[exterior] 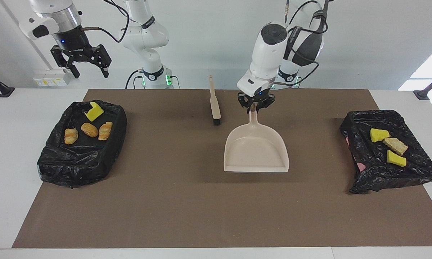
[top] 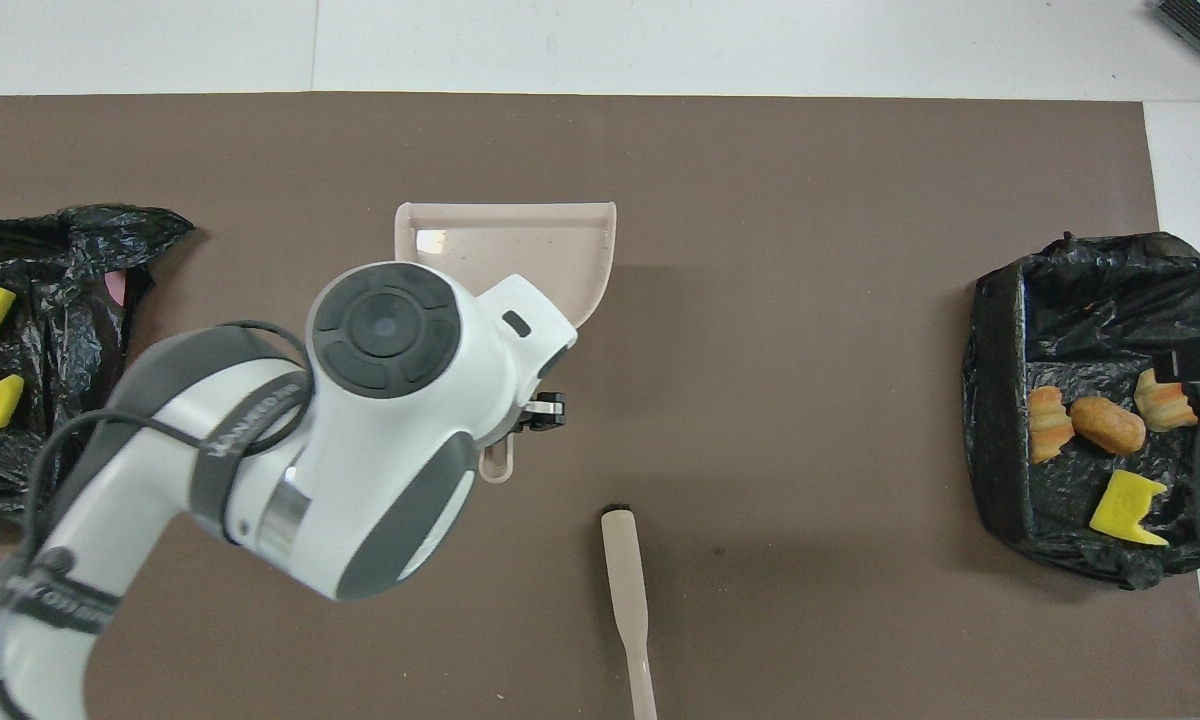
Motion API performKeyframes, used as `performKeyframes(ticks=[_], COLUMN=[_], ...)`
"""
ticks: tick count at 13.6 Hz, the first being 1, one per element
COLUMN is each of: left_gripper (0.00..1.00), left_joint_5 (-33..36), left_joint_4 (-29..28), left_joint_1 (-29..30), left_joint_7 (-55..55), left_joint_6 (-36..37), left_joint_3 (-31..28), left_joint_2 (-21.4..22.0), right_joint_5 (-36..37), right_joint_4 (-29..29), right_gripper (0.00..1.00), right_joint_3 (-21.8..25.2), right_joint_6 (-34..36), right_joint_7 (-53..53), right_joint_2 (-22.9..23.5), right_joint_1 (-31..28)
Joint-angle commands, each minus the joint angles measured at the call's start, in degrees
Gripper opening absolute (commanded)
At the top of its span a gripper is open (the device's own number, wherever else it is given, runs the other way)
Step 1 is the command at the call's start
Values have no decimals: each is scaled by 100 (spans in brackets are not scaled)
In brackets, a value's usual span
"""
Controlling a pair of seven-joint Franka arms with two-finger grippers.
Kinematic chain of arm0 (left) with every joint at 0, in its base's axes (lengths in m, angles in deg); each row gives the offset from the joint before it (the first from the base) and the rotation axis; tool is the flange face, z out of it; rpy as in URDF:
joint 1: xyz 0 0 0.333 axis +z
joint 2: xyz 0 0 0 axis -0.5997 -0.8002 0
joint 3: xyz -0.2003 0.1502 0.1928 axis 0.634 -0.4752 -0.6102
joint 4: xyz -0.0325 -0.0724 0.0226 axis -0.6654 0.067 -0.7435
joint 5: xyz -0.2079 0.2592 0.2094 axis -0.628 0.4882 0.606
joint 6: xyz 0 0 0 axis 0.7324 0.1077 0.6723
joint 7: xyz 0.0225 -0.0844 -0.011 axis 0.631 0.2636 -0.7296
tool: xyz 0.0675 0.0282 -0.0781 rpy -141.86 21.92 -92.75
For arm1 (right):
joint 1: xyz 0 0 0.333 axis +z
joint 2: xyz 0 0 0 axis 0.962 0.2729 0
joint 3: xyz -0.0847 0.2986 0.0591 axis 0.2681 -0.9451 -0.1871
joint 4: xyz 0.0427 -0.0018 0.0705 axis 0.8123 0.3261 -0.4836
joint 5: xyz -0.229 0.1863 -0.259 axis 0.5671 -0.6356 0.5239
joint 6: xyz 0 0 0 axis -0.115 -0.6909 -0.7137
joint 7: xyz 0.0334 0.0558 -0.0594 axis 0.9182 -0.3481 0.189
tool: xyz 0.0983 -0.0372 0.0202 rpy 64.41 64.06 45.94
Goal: Sweep and dump trash in bin
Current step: 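Carry the empty dustpan back to the table center with the left gripper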
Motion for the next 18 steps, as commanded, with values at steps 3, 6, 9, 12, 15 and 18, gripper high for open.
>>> performKeyframes(ticks=[3, 6, 9, 12, 15, 18], left_gripper=[0, 0, 100, 100, 100, 100], left_joint_5=[-444, -436, -418, -418, -401, -374], left_joint_4=[153, 144, 127, 127, 197, 478], left_joint_1=[-493, -732, -618, -312, 93, 716], left_joint_7=[-560, -771, -675, -666, -657, -282], left_joint_6=[-1224, -1402, -1490, -1235, -1384, -1035], left_joint_3=[-116, -116, -125, -178, -187, -230], left_joint_2=[-1042, -1377, -1290, -895, -841, -710], right_joint_5=[87, 96, 61, 52, 43, 43], right_joint_4=[94, 102, 103, 76, 76, 76], right_gripper=[100, 100, 100, 100, 100, 100], right_joint_3=[-19, -19, -19, -37, -54, -54], right_joint_6=[52, 78, 78, 70, 70, 70], right_joint_7=[-10, -19, 16, 25, 25, 25], right_joint_2=[-97, -106, -115, -106, -106, -106], right_joint_1=[-31, -31, -31, -31, -31, -31])
